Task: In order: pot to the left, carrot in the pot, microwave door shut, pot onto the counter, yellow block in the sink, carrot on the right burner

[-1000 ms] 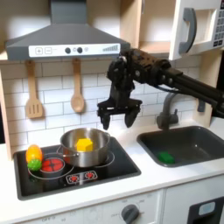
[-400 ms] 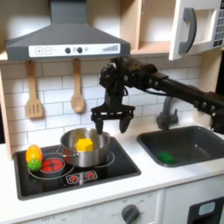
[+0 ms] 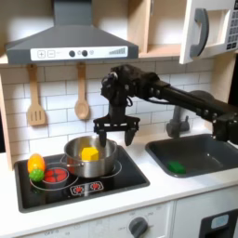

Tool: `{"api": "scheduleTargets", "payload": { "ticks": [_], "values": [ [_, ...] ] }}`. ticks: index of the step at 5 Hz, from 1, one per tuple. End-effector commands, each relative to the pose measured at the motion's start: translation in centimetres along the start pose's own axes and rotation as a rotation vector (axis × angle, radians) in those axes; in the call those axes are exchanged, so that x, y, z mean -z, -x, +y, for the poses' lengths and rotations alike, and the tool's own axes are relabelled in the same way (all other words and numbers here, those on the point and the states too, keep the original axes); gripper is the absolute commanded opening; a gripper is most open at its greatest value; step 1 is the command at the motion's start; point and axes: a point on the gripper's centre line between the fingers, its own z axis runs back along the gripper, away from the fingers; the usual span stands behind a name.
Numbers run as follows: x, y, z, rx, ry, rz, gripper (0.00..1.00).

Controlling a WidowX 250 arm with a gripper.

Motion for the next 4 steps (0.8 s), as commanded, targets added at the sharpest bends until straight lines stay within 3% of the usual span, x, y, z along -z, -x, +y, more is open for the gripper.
{"api": "scheduleTargets", "payload": {
  "ticks": [1, 4],
  "values": [
    [0.9, -0.2, -0.5, 0.044, 0.012, 0.021, 1.00],
    [2.6, -0.2, -0.2, 0.070, 0.015, 0.051, 1.00]
  ]
}}
